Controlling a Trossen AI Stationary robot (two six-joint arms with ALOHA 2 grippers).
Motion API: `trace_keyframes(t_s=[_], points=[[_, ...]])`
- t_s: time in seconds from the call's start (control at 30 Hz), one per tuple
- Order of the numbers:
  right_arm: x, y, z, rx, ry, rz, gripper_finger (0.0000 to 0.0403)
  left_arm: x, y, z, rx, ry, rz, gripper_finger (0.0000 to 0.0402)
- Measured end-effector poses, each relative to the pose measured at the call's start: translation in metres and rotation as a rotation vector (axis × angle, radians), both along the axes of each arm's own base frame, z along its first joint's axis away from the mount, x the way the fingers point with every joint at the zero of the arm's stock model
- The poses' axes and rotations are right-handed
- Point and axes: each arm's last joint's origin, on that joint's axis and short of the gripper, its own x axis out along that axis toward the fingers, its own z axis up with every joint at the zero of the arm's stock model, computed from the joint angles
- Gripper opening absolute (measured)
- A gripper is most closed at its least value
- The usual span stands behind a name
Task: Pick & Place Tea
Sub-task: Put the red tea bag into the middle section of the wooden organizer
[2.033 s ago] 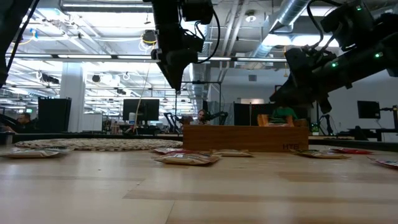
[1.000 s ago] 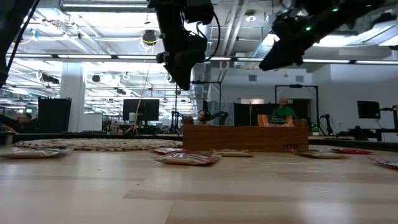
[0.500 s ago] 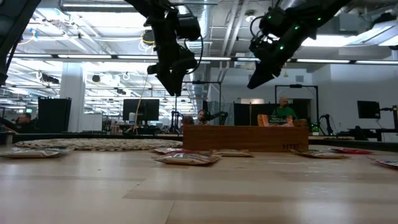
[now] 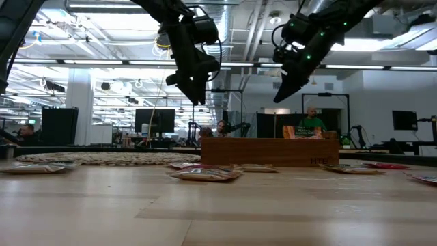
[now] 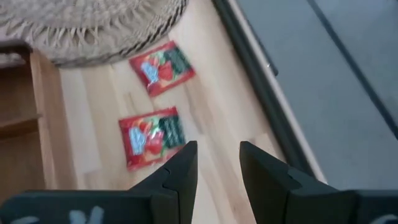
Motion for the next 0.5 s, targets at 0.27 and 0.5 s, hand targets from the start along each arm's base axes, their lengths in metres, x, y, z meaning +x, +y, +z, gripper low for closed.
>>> trace_keyframes(t_s=[0.27,0.5], points=[[-0.027,0.020,-0.019,0.263,0.314,-0.052,0.0113,-0.001,0.002,0.000,0.009,0.008,-0.011,0.0142],[-0.062,0.048,-0.043,0.573,0.538,-0.069,0.0113,-0.005,0.011,0.001,0.030,0.001,-0.012,0.0142]])
